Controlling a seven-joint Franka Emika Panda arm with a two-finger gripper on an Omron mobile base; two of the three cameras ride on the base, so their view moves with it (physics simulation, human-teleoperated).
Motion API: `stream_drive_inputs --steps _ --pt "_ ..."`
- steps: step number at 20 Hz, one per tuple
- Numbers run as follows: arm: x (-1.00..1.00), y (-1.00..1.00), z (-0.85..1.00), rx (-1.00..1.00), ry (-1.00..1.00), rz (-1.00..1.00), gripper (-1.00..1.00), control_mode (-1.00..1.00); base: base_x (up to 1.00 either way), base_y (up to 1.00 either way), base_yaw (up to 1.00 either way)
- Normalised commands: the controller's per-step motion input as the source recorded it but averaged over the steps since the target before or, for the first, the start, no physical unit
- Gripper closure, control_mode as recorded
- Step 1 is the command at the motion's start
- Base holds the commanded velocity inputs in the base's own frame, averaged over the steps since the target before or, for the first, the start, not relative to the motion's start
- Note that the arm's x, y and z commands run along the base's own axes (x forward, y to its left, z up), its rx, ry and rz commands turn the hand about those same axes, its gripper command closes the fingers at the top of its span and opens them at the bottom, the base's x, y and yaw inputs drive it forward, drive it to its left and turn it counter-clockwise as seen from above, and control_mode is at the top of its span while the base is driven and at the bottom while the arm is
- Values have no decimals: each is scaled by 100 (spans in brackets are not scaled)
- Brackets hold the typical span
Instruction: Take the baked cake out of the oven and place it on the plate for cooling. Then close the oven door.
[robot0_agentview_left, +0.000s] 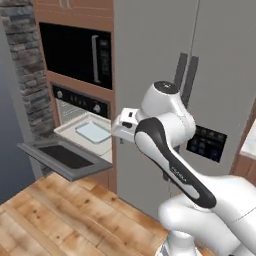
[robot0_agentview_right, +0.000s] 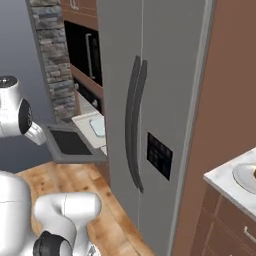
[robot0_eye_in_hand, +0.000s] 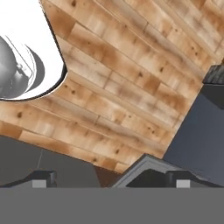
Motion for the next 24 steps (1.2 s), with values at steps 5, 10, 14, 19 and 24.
stream_drive_inputs --steps 5,10,14,19,24 --pt "0 0 0 0 0 0 -100 100 57 13 31" --pt "0 0 0 0 0 0 -100 100 52 1 24" --pt "0 0 0 0 0 0 -100 100 39 2 18" --pt "0 0 0 0 0 0 -100 100 73 20 15" --pt "0 0 0 0 0 0 -100 100 51 3 16"
